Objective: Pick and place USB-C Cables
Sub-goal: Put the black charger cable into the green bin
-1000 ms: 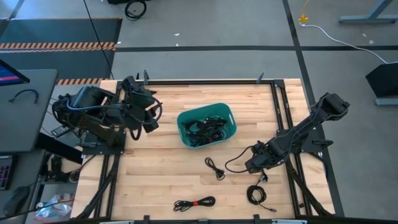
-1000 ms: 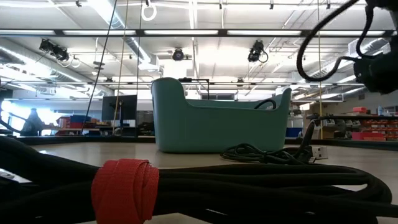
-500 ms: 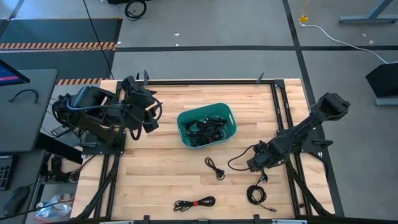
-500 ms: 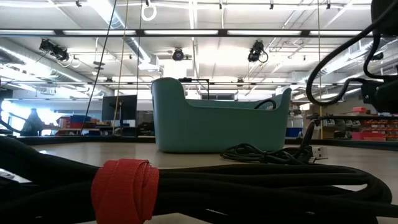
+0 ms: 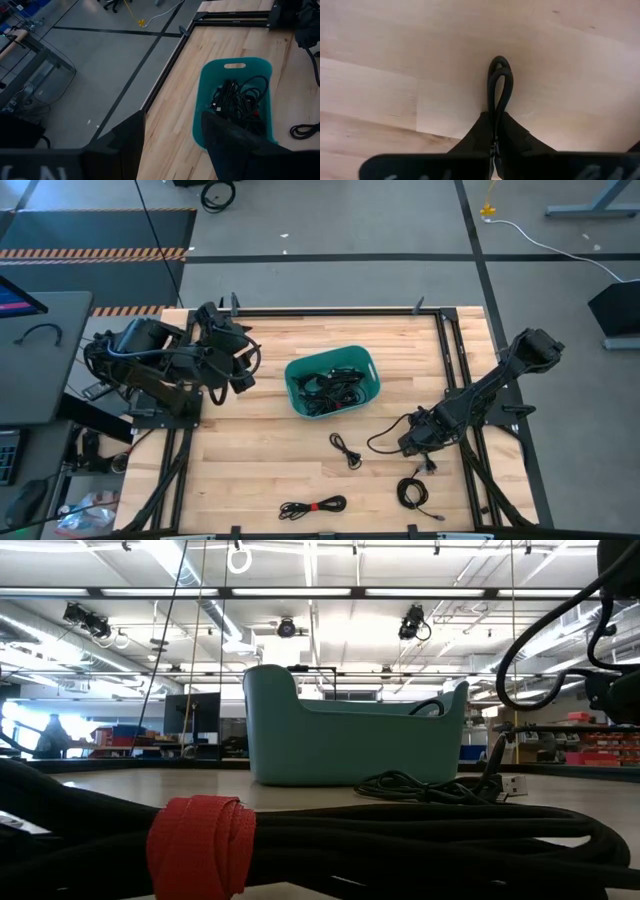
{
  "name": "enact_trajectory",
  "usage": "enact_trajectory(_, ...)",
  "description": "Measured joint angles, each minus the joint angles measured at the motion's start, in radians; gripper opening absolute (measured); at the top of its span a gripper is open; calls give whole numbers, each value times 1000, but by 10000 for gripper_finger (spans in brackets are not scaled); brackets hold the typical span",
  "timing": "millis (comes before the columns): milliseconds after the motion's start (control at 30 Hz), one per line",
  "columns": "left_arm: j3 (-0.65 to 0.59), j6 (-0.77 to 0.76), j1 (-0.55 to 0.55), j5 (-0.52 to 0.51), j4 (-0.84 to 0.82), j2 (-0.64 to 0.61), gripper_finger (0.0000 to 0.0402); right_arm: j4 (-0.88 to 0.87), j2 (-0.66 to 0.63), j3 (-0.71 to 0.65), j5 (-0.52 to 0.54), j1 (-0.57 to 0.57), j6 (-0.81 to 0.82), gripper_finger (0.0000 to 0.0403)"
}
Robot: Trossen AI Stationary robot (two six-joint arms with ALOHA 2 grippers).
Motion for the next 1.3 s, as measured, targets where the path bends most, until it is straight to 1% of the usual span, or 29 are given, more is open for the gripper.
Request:
enact_trajectory(67,0,0,0,0,0,0,199,1,0,3,0,-1,-10,16)
enact_trajectory(167,0,2,0,0,0,0,199,-9,-2,31,4,-20,-70,15)
enact_trajectory(200,0,10,0,0,0,0,199,8,-9,47,19,-33,-94,15)
enact_trajectory(267,0,15,0,0,0,0,199,35,-32,96,70,-61,-143,15)
enact_trajectory(367,0,16,0,0,0,0,199,61,-49,189,189,-109,-259,15)
enact_trajectory(467,0,15,0,0,0,0,199,80,-64,327,270,-176,-429,15)
enact_trajectory(700,0,16,0,0,0,0,199,65,-60,632,292,-340,-918,15)
enact_trajectory(800,0,16,0,1,0,0,199,58,-60,723,264,-423,-1113,15)
enact_trajectory(900,0,17,0,1,0,0,199,43,-59,791,192,-515,-1266,15)
enact_trajectory(1000,0,17,0,1,0,0,199,-21,-33,848,111,-608,-1390,15)
enact_trajectory(1133,0,16,0,1,0,0,199,-145,46,928,20,-708,-1526,15)
enact_trajectory(1300,0,16,0,1,0,0,199,-281,190,1036,-64,-778,-1704,15)
